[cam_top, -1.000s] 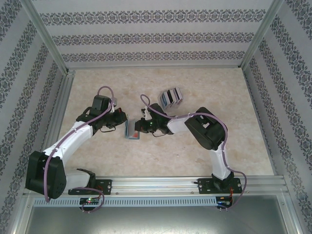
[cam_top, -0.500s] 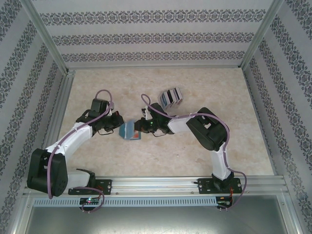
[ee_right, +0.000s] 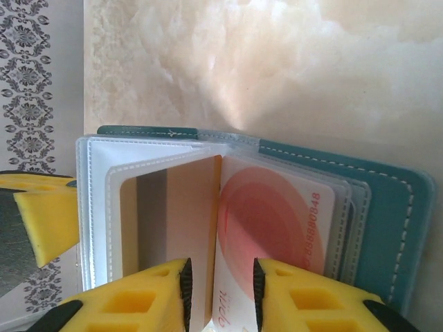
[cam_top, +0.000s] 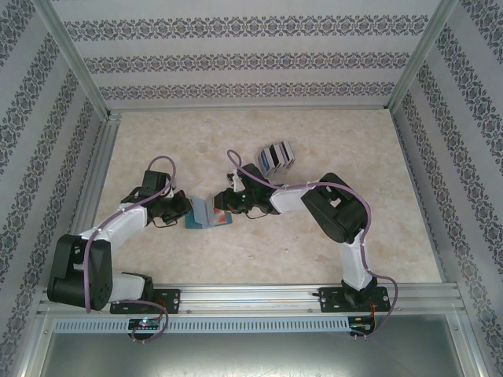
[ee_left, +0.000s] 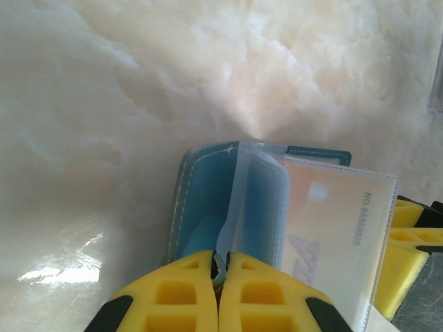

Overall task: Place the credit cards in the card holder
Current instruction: Flip over the card slot in the card holder.

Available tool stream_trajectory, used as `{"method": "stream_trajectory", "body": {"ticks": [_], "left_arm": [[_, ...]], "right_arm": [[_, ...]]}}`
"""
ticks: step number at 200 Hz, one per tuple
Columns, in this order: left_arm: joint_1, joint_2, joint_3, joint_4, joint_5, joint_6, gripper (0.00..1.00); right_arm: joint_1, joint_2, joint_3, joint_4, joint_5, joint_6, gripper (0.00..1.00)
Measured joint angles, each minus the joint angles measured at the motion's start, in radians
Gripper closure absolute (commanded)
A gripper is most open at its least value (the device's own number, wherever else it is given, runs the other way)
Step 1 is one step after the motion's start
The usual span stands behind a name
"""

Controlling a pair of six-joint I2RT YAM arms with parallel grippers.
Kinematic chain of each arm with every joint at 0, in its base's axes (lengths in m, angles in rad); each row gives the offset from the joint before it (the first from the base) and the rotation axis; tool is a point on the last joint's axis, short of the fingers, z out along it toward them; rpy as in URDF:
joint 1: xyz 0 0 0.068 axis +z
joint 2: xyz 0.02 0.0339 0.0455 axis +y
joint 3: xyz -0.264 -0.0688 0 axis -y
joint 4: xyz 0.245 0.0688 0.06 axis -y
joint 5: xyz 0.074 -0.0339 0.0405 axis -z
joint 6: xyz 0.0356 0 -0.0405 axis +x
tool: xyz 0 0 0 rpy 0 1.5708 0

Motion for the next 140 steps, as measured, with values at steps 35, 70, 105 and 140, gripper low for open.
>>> {"method": "stream_trajectory", "body": {"ticks": [35, 70, 105, 140], "left_arm": [[0.005, 0.000, 0.000, -0.001, 0.000, 0.017, 1.00], [0.007, 0.000, 0.000, -0.001, 0.000, 0.023, 1.00], [0.014, 0.000, 0.000, -0.002, 0.003, 0.034, 1.00], [0.019, 0.000, 0.000, -0.002, 0.003, 0.040, 1.00]], "right_arm": [[0.000, -0.005, 0.000, 0.000, -0.002, 0.000, 0.61], [-0.019, -0.032, -0.016, -0.026, 0.000, -0.008, 0.60], [-0.042, -0.066, -0.022, -0.049, 0.001, -0.023, 0.59], [-0.057, -0.085, -0.022, -0.065, 0.001, -0.027, 0.59]]}}
